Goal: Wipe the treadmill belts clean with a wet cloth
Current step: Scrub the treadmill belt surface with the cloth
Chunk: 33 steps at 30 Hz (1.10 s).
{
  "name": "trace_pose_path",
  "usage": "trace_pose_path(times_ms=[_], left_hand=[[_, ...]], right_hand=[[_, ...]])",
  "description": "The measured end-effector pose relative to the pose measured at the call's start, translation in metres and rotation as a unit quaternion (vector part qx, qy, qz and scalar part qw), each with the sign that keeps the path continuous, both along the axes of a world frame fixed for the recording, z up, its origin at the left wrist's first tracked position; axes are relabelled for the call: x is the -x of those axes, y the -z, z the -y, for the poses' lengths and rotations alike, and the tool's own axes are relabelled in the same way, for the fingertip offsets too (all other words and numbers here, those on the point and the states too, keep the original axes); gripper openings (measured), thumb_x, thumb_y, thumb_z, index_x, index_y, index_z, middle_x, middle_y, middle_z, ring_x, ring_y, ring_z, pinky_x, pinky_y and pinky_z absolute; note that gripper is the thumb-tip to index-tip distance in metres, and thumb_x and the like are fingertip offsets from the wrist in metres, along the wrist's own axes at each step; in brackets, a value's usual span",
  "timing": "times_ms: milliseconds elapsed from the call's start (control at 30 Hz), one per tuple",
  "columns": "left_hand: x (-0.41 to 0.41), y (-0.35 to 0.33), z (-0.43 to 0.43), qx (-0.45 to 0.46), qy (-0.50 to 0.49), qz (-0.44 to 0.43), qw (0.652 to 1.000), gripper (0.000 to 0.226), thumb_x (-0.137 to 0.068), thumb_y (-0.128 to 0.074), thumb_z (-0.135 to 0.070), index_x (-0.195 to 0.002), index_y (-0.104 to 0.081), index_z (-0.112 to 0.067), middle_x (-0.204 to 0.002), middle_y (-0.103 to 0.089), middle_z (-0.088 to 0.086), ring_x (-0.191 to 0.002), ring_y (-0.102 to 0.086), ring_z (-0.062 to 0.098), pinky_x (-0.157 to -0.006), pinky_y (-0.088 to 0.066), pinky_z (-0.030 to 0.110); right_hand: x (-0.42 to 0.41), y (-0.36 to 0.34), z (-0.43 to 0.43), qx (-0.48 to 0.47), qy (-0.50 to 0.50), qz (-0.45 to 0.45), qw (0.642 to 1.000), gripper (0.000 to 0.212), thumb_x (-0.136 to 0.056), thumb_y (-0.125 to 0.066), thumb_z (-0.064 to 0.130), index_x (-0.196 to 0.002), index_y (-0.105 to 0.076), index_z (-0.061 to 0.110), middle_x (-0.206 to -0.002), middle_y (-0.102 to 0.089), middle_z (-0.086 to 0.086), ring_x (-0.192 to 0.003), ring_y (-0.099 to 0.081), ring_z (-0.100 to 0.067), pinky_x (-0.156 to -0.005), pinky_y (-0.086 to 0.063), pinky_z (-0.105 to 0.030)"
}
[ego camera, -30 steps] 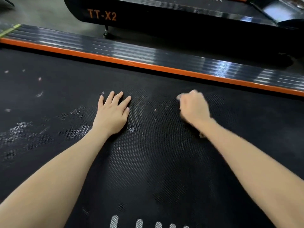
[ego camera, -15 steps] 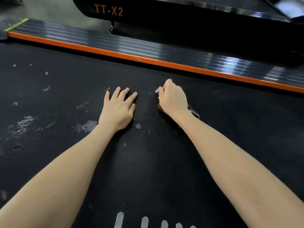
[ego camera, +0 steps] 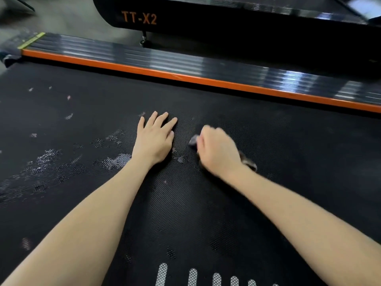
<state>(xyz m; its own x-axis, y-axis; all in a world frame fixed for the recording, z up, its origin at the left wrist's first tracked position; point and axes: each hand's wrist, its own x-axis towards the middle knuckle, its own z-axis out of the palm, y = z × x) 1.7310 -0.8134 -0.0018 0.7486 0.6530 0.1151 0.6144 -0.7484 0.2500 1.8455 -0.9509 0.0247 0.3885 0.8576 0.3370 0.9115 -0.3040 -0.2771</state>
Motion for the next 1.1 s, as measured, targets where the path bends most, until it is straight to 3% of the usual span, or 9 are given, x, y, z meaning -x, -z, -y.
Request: trace_pose_path(times_ms=[100,167,233,367,567,733,867,967,1100], left_hand=[[-0.001,0.001,0.001,0.0,-0.001,0.001,1.0,0.045,-0.101,-0.03,-0.031,-0.146,-0.032,-0.03,-0.156,-0.023,-0.001,-0.146,-0.008,0.022,-0.117,0.001,0.045],[-0.001,0.002,0.0,-0.002,-0.002,0.001,1.0,0.045,-0.101,-0.031,-0.031,-0.146,-0.033,-0.03,-0.155,-0.024,-0.001,-0.145,-0.009,0.022,-0.117,0.0,0.045],[-0.002,0.002,-0.001,-0.001,-0.001,0.004,1.0,0.045,-0.101,-0.032,-0.029,-0.145,-0.033,-0.03,-0.155,-0.024,0.0,-0.145,-0.01,0.022,-0.117,-0.001,0.046],[-0.001,0.002,0.0,-0.015,0.0,-0.008,1.0,0.046,-0.1,-0.031,-0.029,-0.146,-0.032,-0.03,-0.155,-0.024,0.0,-0.145,-0.01,0.023,-0.117,-0.002,0.046],[0.0,-0.003,0.002,-0.004,-0.004,-0.007,1.0,0.045,-0.1,-0.033,-0.026,-0.145,-0.036,-0.027,-0.154,-0.027,0.002,-0.145,-0.013,0.024,-0.116,-0.003,0.046],[0.019,-0.025,0.029,-0.012,-0.019,0.092,0.995,0.04,-0.096,-0.045,-0.018,-0.136,-0.051,-0.017,-0.145,-0.043,0.011,-0.14,-0.027,0.03,-0.116,-0.011,0.045],[0.071,-0.037,0.08,-0.044,0.02,0.081,0.996,0.042,-0.094,-0.04,-0.025,-0.13,-0.057,-0.015,-0.141,-0.047,0.013,-0.136,-0.033,0.035,-0.113,-0.015,0.052],[0.119,-0.029,0.116,-0.044,-0.008,0.0,0.999,0.057,-0.089,-0.025,-0.041,-0.133,-0.054,-0.018,-0.143,-0.045,0.012,-0.137,-0.031,0.035,-0.112,-0.014,0.055],[0.158,-0.012,0.146,-0.017,-0.078,-0.07,0.994,0.066,-0.089,-0.015,-0.049,-0.141,-0.044,-0.02,-0.148,-0.038,0.012,-0.14,-0.026,0.037,-0.112,-0.014,0.056]], right_hand=[[-0.039,-0.003,-0.037,0.032,0.138,-0.025,0.99,0.02,-0.099,-0.037,0.025,-0.092,-0.047,0.01,-0.096,-0.063,-0.013,-0.09,-0.056,-0.032,-0.065,-0.033,-0.035],[-0.031,-0.002,-0.043,0.046,0.165,-0.007,0.985,0.023,-0.099,-0.039,0.026,-0.1,-0.051,0.006,-0.1,-0.064,-0.015,-0.093,-0.057,-0.034,-0.069,-0.038,-0.037],[0.001,0.004,-0.026,0.03,0.104,0.009,0.994,0.022,-0.097,-0.041,0.024,-0.094,-0.053,0.006,-0.092,-0.065,-0.016,-0.086,-0.059,-0.036,-0.067,-0.041,-0.037],[0.05,0.007,0.069,-0.006,-0.062,0.023,0.998,0.021,-0.089,-0.042,0.024,-0.071,-0.047,0.014,-0.064,-0.052,-0.006,-0.057,-0.049,-0.027,-0.056,-0.03,-0.033],[0.006,0.011,0.217,-0.012,0.125,0.003,0.992,0.028,-0.092,-0.036,0.029,-0.07,-0.047,0.014,-0.063,-0.049,0.0,-0.057,-0.041,-0.019,-0.051,-0.036,-0.034],[0.008,0.011,0.214,-0.014,0.131,0.028,0.991,0.028,-0.09,-0.036,0.026,-0.067,-0.045,0.011,-0.062,-0.048,-0.003,-0.055,-0.041,-0.023,-0.05,-0.033,-0.032],[0.009,0.009,0.219,-0.013,0.12,0.018,0.993,0.03,-0.087,-0.04,0.035,-0.07,-0.047,0.012,-0.065,-0.049,-0.003,-0.058,-0.043,-0.022,-0.051,-0.034,-0.032],[0.009,0.002,0.222,0.02,0.107,0.001,0.994,0.043,-0.084,-0.041,0.052,-0.079,-0.055,0.012,-0.076,-0.054,-0.004,-0.067,-0.049,-0.023,-0.059,-0.041,-0.034],[0.01,-0.008,0.252,0.118,0.001,-0.098,0.988,0.072,-0.073,-0.042,0.061,-0.119,-0.057,0.007,-0.113,-0.054,-0.009,-0.099,-0.052,-0.026,-0.089,-0.041,-0.035]])
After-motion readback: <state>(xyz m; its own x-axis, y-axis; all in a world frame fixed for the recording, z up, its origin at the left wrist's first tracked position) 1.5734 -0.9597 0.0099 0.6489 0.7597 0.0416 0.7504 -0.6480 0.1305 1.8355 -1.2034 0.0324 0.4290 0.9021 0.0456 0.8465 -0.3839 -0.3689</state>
